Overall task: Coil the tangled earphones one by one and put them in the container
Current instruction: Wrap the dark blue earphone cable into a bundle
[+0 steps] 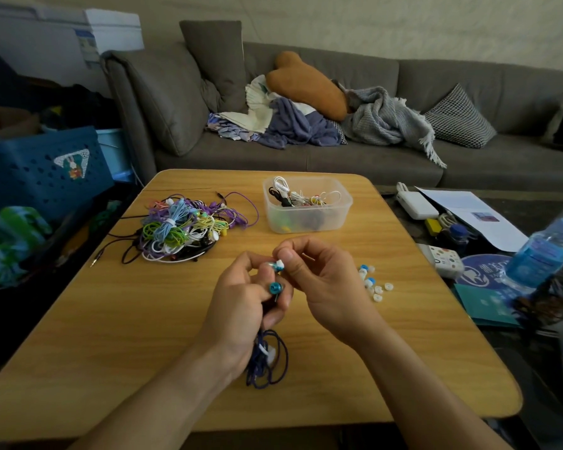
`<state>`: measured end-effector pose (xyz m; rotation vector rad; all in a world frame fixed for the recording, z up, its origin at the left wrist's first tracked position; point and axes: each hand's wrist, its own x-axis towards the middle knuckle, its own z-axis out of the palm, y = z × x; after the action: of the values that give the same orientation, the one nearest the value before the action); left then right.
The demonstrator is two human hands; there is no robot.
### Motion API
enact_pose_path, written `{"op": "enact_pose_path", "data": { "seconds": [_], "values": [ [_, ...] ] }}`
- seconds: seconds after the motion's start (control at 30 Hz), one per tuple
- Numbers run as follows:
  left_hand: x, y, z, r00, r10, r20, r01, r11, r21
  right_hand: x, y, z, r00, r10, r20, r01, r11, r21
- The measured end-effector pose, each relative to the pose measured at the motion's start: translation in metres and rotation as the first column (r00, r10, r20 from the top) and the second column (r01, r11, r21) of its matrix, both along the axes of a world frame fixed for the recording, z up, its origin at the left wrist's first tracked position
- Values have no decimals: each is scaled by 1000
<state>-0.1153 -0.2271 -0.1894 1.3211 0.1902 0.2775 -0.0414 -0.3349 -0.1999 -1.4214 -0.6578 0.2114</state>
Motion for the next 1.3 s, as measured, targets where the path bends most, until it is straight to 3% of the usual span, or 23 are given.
{"op": "enact_pose_path", "data": {
  "seconds": [0.2, 0.47, 0.6, 0.97, 1.3],
  "values": [
    [1, 3, 5, 999, 11, -52, -20, 984, -175, 2, -2, 2, 999, 22, 43, -24, 999, 41],
    [3, 9, 0, 1000, 18, -5, -19, 999, -33, 4, -6, 0, 992, -30, 119, 36, 998, -46],
    [4, 16, -1, 1000, -17, 18, 15, 993, 113, 6, -11, 3, 999, 15, 42, -13, 999, -42],
    [4, 17, -3, 995, -101, 22, 99, 992, 81, 11, -19, 6, 994, 87, -60, -89, 996, -25],
    [4, 16, -5, 995, -100, 27, 98, 994, 49, 5, -17, 9, 996, 32, 78, -29, 999, -29]
  ]
}}
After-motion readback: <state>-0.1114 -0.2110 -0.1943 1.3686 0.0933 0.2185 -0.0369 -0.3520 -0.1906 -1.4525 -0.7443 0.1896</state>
